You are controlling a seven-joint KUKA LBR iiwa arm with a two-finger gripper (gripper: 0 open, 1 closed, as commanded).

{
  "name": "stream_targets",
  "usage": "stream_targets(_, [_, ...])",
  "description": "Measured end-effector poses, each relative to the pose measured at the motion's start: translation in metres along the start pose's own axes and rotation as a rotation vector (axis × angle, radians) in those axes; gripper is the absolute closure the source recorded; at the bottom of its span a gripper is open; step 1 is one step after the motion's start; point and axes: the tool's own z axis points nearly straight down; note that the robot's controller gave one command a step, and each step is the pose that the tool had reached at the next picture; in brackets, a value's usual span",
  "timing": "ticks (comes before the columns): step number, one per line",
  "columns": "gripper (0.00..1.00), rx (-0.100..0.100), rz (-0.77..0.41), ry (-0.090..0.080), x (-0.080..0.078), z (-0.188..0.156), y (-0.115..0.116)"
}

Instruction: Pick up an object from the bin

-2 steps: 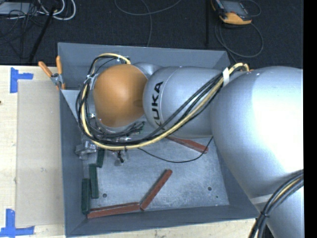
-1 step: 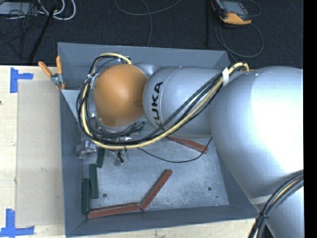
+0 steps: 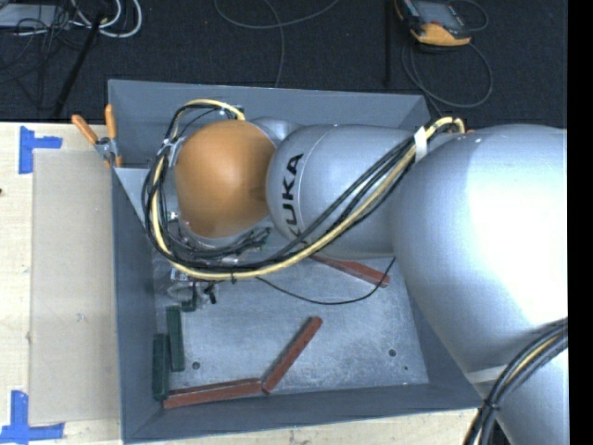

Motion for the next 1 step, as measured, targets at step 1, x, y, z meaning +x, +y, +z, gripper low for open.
stream_targets(1, [1.00,0.002,0.003,-0.002,-0.0008,-0.0181,-0.0003])
